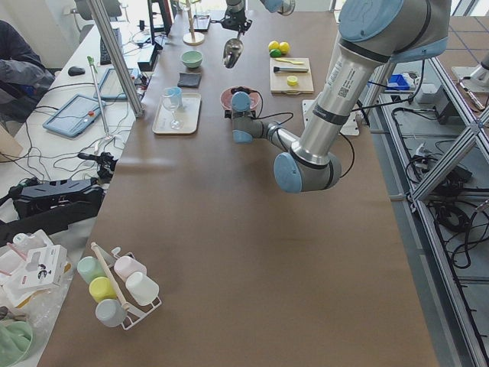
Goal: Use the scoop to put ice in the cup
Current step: 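Lower the scoop into the pink bowl of ice with the right gripper, then drag the scoop through the ice with the right gripper while the left holds the bowl, then lift the ice-filled scoop toward the white tray while the left arm withdraws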
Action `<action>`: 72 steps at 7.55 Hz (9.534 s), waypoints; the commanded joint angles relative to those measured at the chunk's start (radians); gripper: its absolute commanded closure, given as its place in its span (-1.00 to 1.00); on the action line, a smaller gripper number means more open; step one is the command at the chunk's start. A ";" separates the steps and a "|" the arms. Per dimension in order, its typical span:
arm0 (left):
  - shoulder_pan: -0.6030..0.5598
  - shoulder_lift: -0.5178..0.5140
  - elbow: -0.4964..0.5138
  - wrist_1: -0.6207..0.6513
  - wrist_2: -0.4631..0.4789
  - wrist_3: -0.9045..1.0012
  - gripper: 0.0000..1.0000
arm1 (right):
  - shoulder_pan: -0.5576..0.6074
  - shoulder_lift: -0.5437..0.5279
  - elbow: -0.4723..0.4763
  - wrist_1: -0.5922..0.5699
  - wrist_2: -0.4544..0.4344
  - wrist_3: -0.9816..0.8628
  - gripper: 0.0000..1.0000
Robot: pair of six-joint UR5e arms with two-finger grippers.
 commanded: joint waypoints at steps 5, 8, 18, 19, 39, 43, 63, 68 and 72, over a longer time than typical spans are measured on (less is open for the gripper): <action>0.000 0.006 0.000 -0.006 0.000 0.000 -0.96 | -0.165 0.232 -0.277 -0.161 -0.174 -0.176 1.00; -0.002 0.006 0.000 -0.007 0.000 0.000 -0.96 | -0.184 0.265 -0.373 -0.159 -0.179 -0.161 1.00; 0.000 0.006 0.008 -0.004 0.003 0.000 -0.96 | -0.236 0.313 -0.519 -0.040 -0.180 0.032 1.00; 0.000 0.006 0.008 -0.004 0.003 0.000 -0.96 | -0.242 0.308 -0.521 -0.017 -0.180 0.049 1.00; -0.035 -0.012 0.055 0.009 -0.008 0.006 -0.96 | -0.265 0.155 -0.392 0.293 -0.105 0.399 1.00; -0.035 -0.071 0.063 0.082 -0.009 0.002 -0.96 | -0.265 0.135 -0.380 0.344 -0.090 0.432 1.00; -0.034 -0.104 0.106 0.120 -0.052 0.002 -0.96 | -0.260 -0.193 -0.070 0.850 -0.053 0.759 1.00; -0.066 -0.095 0.104 0.121 -0.099 0.005 -0.96 | -0.071 -0.253 -0.161 0.960 0.126 0.795 1.00; -0.266 0.087 -0.160 0.407 -0.257 0.006 -0.96 | 0.131 -0.108 -0.390 0.773 0.401 0.787 1.00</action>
